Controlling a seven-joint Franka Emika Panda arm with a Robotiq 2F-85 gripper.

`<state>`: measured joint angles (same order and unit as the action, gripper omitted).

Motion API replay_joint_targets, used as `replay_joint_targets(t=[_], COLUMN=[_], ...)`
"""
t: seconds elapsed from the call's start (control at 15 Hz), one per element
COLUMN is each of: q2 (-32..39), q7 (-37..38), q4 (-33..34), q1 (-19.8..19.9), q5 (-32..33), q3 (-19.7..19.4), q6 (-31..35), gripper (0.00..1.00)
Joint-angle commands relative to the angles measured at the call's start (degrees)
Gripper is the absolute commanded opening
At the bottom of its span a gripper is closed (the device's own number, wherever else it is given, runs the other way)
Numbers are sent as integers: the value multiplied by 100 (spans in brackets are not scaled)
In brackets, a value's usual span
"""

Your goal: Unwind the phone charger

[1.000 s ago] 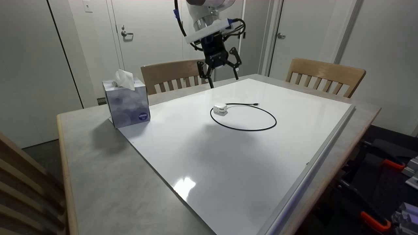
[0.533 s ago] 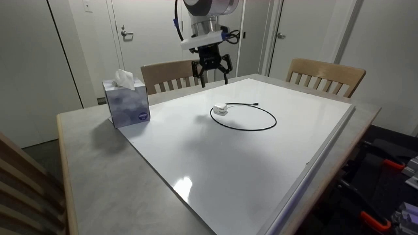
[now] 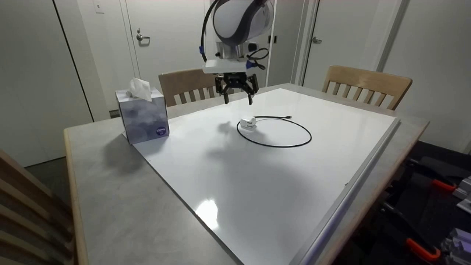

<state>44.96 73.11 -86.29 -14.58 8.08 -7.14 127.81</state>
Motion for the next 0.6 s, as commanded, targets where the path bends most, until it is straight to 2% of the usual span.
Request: replay_joint_targets(t=[0.0, 0.33, 0.53], q2=[-554, -1104, -1275], q7=[610, 1493, 1917], q4=[-890, -1689, -2156], q1=[-211, -458, -536], q5=[105, 329, 757], q3=[-96, -116, -118], q6=[390, 421, 925], gripper=[100, 100, 100])
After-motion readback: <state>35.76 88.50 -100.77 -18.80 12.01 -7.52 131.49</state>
